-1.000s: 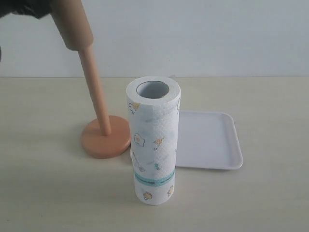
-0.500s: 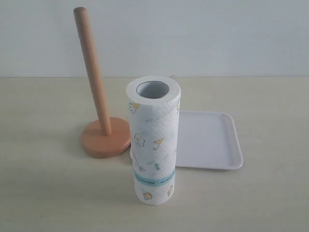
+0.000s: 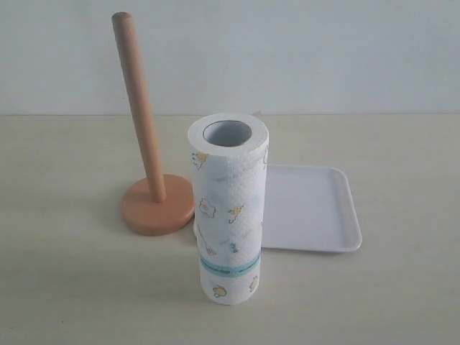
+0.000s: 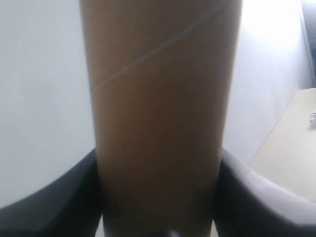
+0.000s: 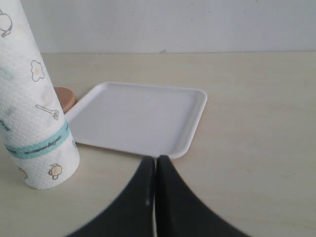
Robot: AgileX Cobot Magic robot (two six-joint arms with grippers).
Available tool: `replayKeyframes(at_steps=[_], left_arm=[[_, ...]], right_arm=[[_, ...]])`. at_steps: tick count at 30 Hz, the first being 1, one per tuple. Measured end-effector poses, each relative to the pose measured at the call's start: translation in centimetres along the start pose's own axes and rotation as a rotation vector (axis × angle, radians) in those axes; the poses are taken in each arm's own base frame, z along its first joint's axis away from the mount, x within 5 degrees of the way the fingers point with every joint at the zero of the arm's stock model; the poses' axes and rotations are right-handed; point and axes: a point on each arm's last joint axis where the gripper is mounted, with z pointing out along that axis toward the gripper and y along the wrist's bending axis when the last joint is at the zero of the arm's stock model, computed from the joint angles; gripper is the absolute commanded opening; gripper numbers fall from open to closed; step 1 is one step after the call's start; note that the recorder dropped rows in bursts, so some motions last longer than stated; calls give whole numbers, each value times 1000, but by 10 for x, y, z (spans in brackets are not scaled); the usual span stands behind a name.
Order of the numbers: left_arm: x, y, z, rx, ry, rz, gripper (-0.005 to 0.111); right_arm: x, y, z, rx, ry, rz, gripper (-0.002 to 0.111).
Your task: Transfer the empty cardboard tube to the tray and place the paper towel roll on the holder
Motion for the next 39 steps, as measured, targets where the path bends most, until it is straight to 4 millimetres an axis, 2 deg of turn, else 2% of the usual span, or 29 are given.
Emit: replayKeyframes(at_steps=[5, 14, 23, 28, 35, 39], left_arm=[[8, -4, 8, 48, 20, -27, 4], [5, -23, 3, 240, 22, -61, 4], [9, -29, 2, 304, 41, -107, 4], [11, -23, 3, 239, 45, -106, 4], [10, -7, 5, 41, 28, -89, 4], [3, -5, 8, -78, 4, 42, 4]], right_arm=[[0, 0, 0, 0, 0, 0, 0], [0, 0, 0, 0, 0, 0, 0], [0, 0, 0, 0, 0, 0, 0], [0, 0, 0, 0, 0, 0, 0], [0, 0, 0, 0, 0, 0, 0], [0, 0, 0, 0, 0, 0, 0]])
